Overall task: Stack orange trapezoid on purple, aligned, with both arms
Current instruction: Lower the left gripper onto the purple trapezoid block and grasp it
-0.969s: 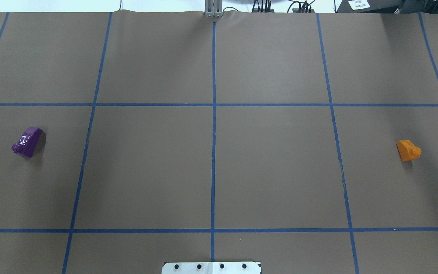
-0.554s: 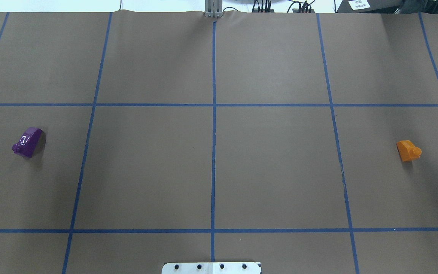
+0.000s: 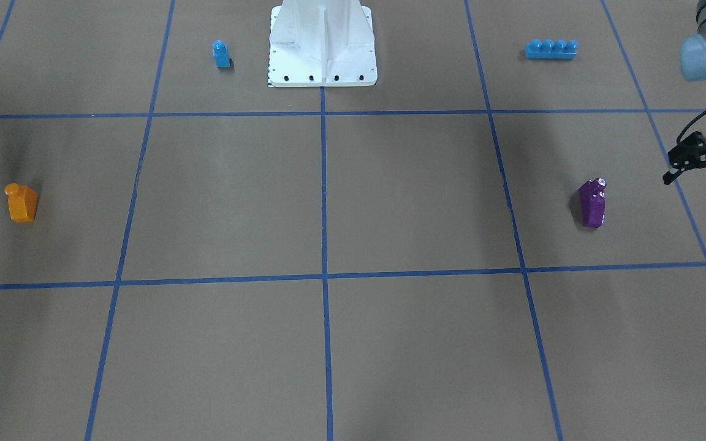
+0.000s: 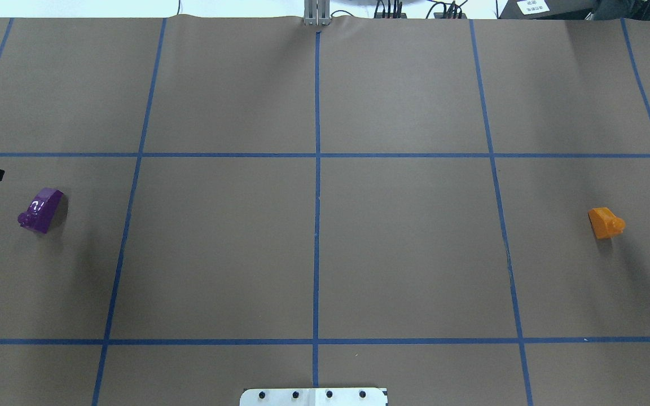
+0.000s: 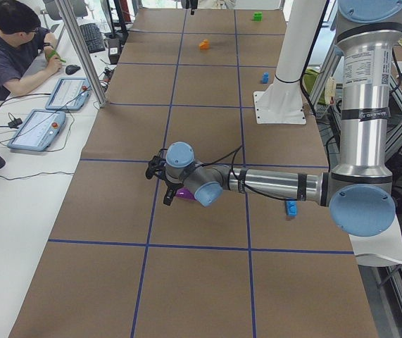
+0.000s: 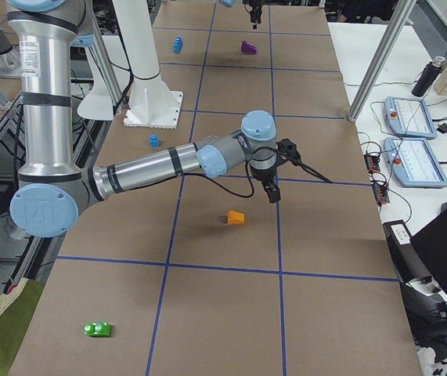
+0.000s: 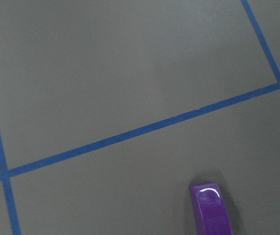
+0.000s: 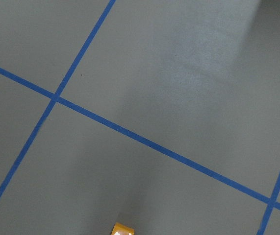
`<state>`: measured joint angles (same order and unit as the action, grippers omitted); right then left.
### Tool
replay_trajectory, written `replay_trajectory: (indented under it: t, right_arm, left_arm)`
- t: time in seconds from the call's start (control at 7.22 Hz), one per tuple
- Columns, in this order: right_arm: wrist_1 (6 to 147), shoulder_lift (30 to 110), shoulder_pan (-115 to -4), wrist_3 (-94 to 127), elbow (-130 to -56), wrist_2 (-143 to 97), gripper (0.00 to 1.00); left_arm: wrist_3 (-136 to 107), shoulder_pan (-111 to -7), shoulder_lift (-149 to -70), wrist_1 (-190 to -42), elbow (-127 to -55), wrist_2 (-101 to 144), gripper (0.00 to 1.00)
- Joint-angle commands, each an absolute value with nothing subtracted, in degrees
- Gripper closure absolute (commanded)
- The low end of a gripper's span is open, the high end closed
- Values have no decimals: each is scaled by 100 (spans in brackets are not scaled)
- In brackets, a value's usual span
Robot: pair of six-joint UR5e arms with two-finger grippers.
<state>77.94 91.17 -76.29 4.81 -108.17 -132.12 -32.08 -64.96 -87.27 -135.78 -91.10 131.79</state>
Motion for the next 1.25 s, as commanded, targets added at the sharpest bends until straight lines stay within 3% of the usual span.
replay_trajectory:
  t: [0.0,0.42,0.69,1.11]
  right_arm:
    - [7787,9123,-7603,492,-10811,-13210,0]
    - [7787,9123,-7594,492,-10784,-13210,0]
    - [7787,9132,-7594,492,-10784,-13201,0]
    - [7787,9158,-7594,492,-10784,-13201,0]
  left_arm:
    - [-3997,-5769,-8701,-14027,-9017,12660,0]
    - [-4228,-5319,-8692,-13966,-9009,12280,2]
    - [-4228,-5089,-8666,-13608,-9035,12059,38]
    - [-4228,-5080,-8657,-13309,-9140,12059,53]
